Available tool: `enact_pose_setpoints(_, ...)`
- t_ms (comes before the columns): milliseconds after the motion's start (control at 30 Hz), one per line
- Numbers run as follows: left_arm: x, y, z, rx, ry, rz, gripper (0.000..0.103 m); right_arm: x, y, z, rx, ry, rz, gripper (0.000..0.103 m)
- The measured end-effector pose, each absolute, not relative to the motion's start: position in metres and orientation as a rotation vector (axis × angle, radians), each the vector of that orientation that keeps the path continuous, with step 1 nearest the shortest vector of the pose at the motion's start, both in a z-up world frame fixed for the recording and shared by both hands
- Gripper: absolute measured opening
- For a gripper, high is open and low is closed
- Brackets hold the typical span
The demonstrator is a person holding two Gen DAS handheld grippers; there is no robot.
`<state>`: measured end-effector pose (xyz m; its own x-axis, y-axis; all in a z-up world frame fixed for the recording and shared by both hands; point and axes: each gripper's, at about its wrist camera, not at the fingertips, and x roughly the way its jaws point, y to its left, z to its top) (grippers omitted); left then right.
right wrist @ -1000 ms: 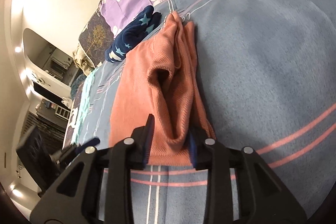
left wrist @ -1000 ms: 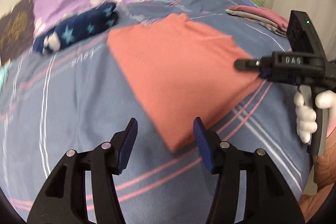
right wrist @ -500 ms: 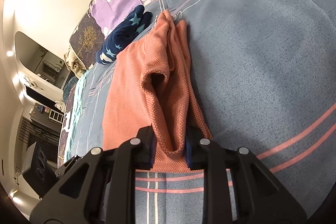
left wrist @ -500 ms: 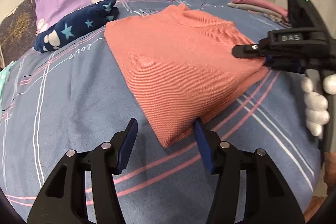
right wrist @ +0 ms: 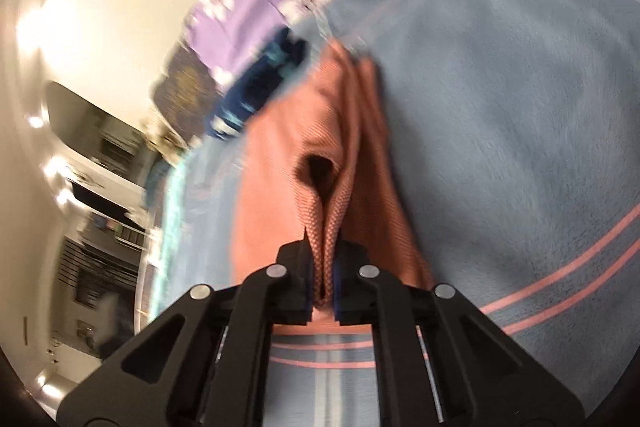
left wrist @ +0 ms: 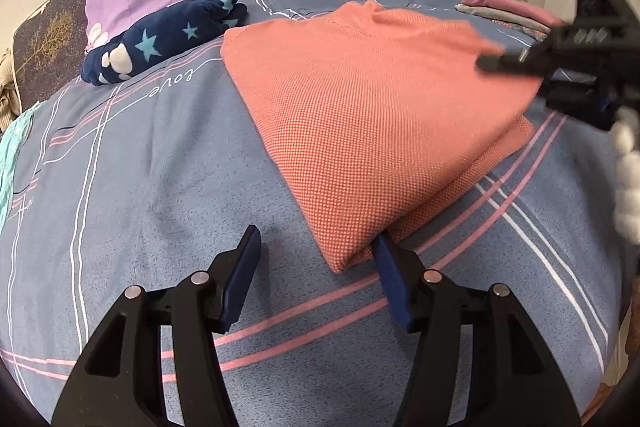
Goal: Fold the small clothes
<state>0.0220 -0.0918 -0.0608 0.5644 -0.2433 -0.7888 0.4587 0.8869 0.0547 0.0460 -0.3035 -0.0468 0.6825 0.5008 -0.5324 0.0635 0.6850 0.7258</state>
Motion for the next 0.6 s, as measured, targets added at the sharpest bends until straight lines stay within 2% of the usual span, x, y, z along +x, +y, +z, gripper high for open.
enact_pose_setpoints(67,0.023,-0.089,-0.060,0.260,0.878,-0.413,0.059,0.042,-0.306,-0.036,0.766,0.773,0.259,0.006)
enact_pose_setpoints(167,0.024,-0.080,-0.058,0.220,0.877,-0.398,0.057,0.046,-0.311,-0.052,0.744,0.851,0.222,0.007)
enact_pose_setpoints(233,0.025,-0.072,-0.059,0.185,0.886,-0.412,0.045,0.049,-0.312,-0.071,0.755,0.915,0.205,0.008)
enact_pose_setpoints(333,0.022,-0.070,-0.060,0.163,0.894,-0.448,0.032,0.046,-0.315,-0.082,0.788,0.920,0.217,0.007)
enact_pose_setpoints(433,0.018,-0.070,-0.060,0.183,0.894,-0.461,0.027,0.041,-0.318,-0.072,0.759,0.895,0.196,0.008)
enact_pose_setpoints(500,0.017,-0.067,-0.059,0.170,0.903,-0.470,0.026,0.036,-0.320,-0.062,0.704,0.873,0.149,0.015)
enact_pose_setpoints(600,0.015,-0.059,-0.052,0.107,0.923,-0.497,0.020,0.028,-0.324,-0.049,0.636,0.832,0.084,0.015)
